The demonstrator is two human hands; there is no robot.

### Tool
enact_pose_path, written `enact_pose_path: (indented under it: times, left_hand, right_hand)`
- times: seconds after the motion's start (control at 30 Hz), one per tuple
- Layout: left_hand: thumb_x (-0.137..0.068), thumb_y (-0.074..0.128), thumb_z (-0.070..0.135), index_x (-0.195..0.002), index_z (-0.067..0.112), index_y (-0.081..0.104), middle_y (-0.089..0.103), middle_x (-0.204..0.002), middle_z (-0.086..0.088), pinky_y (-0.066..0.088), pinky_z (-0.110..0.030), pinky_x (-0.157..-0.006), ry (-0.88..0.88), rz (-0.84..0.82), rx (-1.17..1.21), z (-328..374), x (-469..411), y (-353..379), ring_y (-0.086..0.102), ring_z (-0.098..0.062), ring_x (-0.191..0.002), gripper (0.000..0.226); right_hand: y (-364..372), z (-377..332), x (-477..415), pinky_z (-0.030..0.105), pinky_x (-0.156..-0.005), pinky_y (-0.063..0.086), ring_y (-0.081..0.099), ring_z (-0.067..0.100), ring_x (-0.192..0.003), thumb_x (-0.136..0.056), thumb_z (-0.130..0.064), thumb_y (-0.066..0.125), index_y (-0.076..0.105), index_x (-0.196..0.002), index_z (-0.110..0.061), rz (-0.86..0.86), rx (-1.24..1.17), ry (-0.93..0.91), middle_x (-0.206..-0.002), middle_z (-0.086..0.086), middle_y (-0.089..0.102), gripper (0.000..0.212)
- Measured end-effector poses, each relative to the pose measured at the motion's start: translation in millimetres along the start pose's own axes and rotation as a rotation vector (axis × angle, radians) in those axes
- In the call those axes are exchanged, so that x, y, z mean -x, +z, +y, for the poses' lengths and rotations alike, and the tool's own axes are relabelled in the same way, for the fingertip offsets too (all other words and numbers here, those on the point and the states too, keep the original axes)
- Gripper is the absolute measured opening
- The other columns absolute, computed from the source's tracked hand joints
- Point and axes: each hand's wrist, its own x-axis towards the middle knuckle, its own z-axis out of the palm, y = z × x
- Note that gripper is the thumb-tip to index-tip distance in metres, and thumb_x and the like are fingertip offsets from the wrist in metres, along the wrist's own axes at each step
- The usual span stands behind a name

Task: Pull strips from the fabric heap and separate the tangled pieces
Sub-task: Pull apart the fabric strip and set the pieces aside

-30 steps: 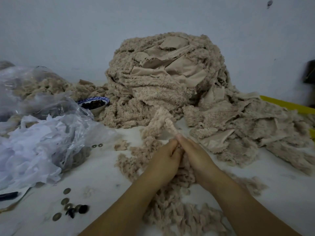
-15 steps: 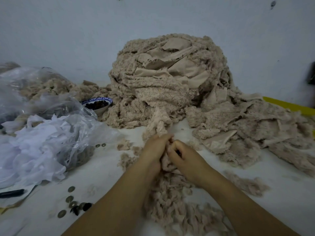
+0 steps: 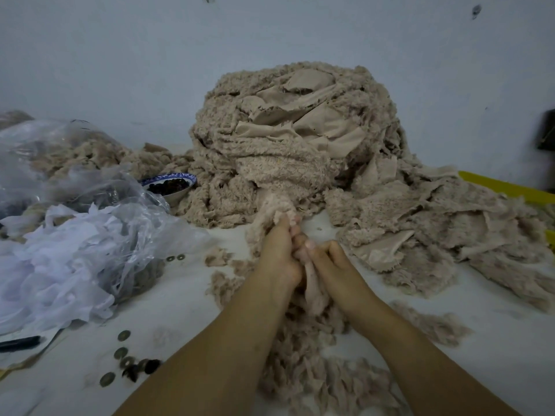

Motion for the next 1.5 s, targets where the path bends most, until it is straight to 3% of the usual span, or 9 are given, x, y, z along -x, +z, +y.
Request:
enact_pose_path:
  times: [0.33, 0.5, 0.63, 0.87, 1.03, 1.17, 1.33, 1.4, 1.5]
  left_hand:
    - [-0.103, 0.047, 0.010, -0.079, 0.012, 0.053, 0.040, -0.046, 0.006, 0.027, -0.014, -0.032, 0.037, -0.092, 0.145, 25.4, -5.4, -0.5, 0.034, -0.003, -0.032, 0.024]
    - [-0.107, 0.033, 0.008, -0.087, 0.014, 0.050, 0.037, -0.045, 0.006, 0.021, -0.014, -0.035, 0.165, 0.037, 0.288, 86.5, -16.6, -35.8, 0.028, -0.005, -0.031, 0.028]
    - [-0.103, 0.047, 0.014, -0.091, 0.011, 0.059, 0.054, -0.058, 0.001, 0.036, -0.017, -0.042, 0.109, 0.090, -0.219, 52.2, -3.5, -46.2, 0.045, -0.008, -0.048, 0.018]
    - [-0.092, 0.049, 0.067, -0.066, 0.024, 0.075, 0.074, -0.074, 0.008, 0.047, -0.026, -0.064, 0.206, -0.025, -0.941, 1.5, 30.3, -42.2, 0.068, -0.006, -0.068, 0.057]
    - [-0.091, 0.069, 0.044, -0.092, 0.020, 0.080, 0.077, -0.103, -0.007, 0.054, -0.041, -0.097, 0.174, -0.195, -0.663, -3.1, 34.2, -36.2, 0.070, -0.029, -0.107, 0.026]
    - [-0.097, 0.064, 0.024, -0.086, 0.022, 0.074, 0.076, -0.089, -0.006, 0.055, -0.045, -0.086, 0.338, -0.124, -0.527, -6.9, 32.4, -43.4, 0.071, -0.027, -0.088, 0.015]
    - [-0.099, 0.058, 0.032, -0.085, 0.030, 0.060, 0.061, -0.075, 0.013, 0.043, -0.016, -0.060, 0.768, -0.176, -1.208, -19.8, 37.0, -53.0, 0.054, -0.003, -0.066, 0.015]
    - [-0.101, 0.054, 0.028, -0.093, 0.027, 0.059, 0.060, -0.083, 0.012, 0.042, -0.013, -0.063, 0.846, -0.238, -1.326, -25.2, 37.0, -52.2, 0.055, -0.001, -0.075, 0.009]
    - [-0.102, 0.054, 0.029, -0.082, 0.029, 0.051, 0.051, -0.073, 0.012, 0.037, -0.013, -0.059, 0.836, -0.262, -1.309, -25.3, 37.4, -54.2, 0.048, 0.001, -0.064, 0.020]
  right_hand:
    - [-11.3, -6.9, 6.2, 0.029, -0.058, 0.037, 0.046, 0.012, -0.063, -0.102, -0.041, 0.047, 0.047, -0.075, -0.022, -0.179, 0.096, -0.014, -0.069, -0.003, 0.047, 0.033]
    - [-30.6, -3.5, -0.5, 0.051, -0.079, 0.056, 0.069, 0.040, -0.090, -0.100, -0.032, 0.053, 0.061, -0.104, 0.000, 0.098, -0.194, 0.089, -0.100, 0.027, 0.069, 0.034]
    - [-29.8, -3.3, -5.9, 0.037, -0.076, 0.057, 0.073, 0.024, -0.088, -0.100, -0.031, 0.054, 0.066, -0.113, -0.004, 0.085, -0.374, 0.161, -0.099, 0.017, 0.075, 0.032]
    - [-20.0, -5.0, -0.4, 0.048, -0.103, 0.050, 0.059, 0.039, -0.120, -0.099, -0.018, 0.047, 0.047, -0.133, 0.011, -0.041, -0.559, 0.179, -0.128, 0.032, 0.058, 0.045]
    - [-11.1, -0.7, 3.9, 0.026, -0.069, 0.057, 0.070, 0.015, -0.081, -0.095, -0.015, 0.051, 0.069, -0.081, -0.017, -0.121, -0.303, 0.136, -0.086, 0.009, 0.070, 0.023]
    - [-12.0, 1.1, 2.5, 0.029, -0.077, 0.056, 0.072, 0.014, -0.093, -0.089, -0.029, 0.055, 0.074, -0.089, -0.030, -0.060, -0.262, 0.094, -0.102, 0.004, 0.075, 0.019]
    - [-9.7, -0.2, 2.7, 0.027, -0.080, 0.057, 0.070, 0.010, -0.098, -0.083, -0.060, 0.062, 0.067, -0.095, -0.037, -0.030, -0.265, -0.004, -0.102, -0.005, 0.073, 0.026]
    - [-4.3, -1.0, 4.2, 0.019, -0.067, 0.055, 0.071, 0.006, -0.086, -0.091, -0.054, 0.061, 0.066, -0.090, -0.038, -0.007, -0.135, -0.041, -0.092, -0.009, 0.073, 0.017]
    - [-6.4, -2.5, 1.5, 0.042, -0.081, 0.058, 0.071, 0.027, -0.092, -0.100, -0.037, 0.055, 0.068, -0.094, -0.021, 0.145, -0.227, -0.010, -0.095, 0.011, 0.073, 0.022]
